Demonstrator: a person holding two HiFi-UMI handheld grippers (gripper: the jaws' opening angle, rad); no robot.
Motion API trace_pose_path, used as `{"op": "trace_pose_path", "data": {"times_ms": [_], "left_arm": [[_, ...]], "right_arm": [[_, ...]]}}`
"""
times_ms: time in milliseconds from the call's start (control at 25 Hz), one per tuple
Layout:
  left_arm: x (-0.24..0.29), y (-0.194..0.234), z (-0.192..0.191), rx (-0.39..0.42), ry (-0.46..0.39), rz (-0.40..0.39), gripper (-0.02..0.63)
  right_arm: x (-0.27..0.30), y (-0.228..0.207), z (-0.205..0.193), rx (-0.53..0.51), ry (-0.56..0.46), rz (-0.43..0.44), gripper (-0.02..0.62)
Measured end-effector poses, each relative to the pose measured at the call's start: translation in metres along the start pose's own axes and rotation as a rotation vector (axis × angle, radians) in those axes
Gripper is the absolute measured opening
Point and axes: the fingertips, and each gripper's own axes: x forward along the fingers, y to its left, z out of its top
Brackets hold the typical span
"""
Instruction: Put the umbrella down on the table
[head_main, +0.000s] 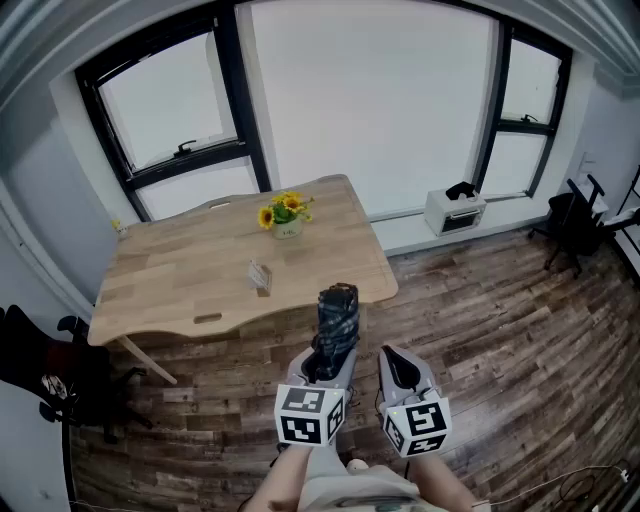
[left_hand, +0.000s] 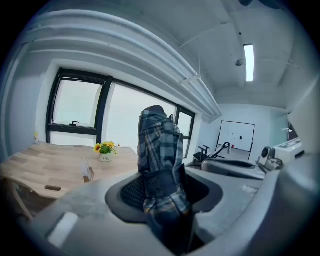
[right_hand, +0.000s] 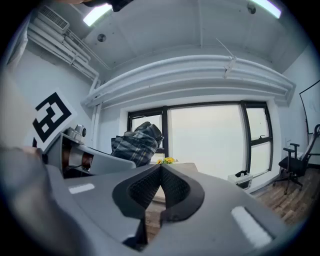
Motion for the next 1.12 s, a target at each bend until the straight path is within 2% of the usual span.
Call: {"op": "trace_pose_path", "data": {"times_ms": [400, 720, 1120], "left_arm": [[0.029, 0.02, 0.012, -0.004, 0.004, -0.013, 0.189], [0.07, 0.061, 0.028, -0.016, 0.019, -0.027, 0.19], [0.12, 0.116, 0.062, -0.025, 0.024, -0.069, 0.19]], "right_arm": [[0.035, -0.016, 0.001, 0.0, 0.006, -0.051, 0.0], [0.094, -0.023, 0.0, 0.003, 0.031, -0.054, 0.0], [0.168, -0.039, 0.007, 0.015, 0.045, -0.108, 0.0]]}}
